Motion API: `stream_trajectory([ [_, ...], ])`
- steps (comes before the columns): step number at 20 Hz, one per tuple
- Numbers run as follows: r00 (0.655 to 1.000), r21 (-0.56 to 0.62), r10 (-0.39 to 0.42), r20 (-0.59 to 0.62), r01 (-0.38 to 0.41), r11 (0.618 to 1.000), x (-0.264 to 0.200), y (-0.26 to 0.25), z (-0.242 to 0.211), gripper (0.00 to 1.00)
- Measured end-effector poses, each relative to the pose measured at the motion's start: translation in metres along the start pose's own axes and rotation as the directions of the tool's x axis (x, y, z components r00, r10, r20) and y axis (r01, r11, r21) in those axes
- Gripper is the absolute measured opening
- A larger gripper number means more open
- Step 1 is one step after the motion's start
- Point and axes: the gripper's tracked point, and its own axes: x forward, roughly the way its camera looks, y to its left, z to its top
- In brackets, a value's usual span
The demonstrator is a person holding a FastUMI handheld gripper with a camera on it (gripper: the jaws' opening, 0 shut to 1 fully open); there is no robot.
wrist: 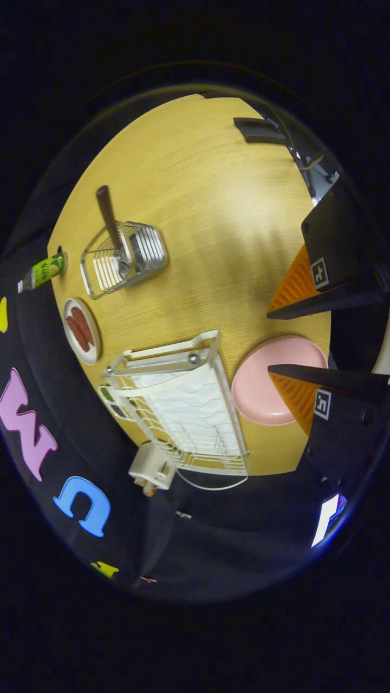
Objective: Take the plate from the dish rack, then take the spoon from the basket and place it into the plate.
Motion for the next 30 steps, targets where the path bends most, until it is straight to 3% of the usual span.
stream_trajectory([
  [4, 0.98, -0.006, 0.023, 0.196, -0.022, 1.0, -0.035, -0.005, 0.086, 0.52],
  [8, 0.948, 0.091, -0.063, 0.312, 0.036, 0.995, -0.044, -0.047, 0.143, 0.52],
  [13, 0.906, 0.205, -0.21, 0.367, 0.142, 0.969, -0.035, -0.108, 0.169, 0.52],
  [18, 0.926, 0.258, -0.252, 0.282, 0.18, 0.949, -0.009, -0.13, 0.15, 0.52],
  [21, 0.932, 0.276, -0.237, 0.275, 0.16, 0.948, -0.001, -0.126, 0.15, 0.34],
  [22, 0.931, 0.278, -0.239, 0.275, 0.161, 0.947, -0.002, -0.126, 0.152, 0.21],
  [24, 0.933, 0.272, -0.197, 0.302, 0.114, 0.956, -0.002, -0.115, 0.158, 0.16],
  [30, 0.911, 0.163, -0.233, 0.34, 0.187, 0.969, -0.015, -0.106, 0.163, 0.11],
])
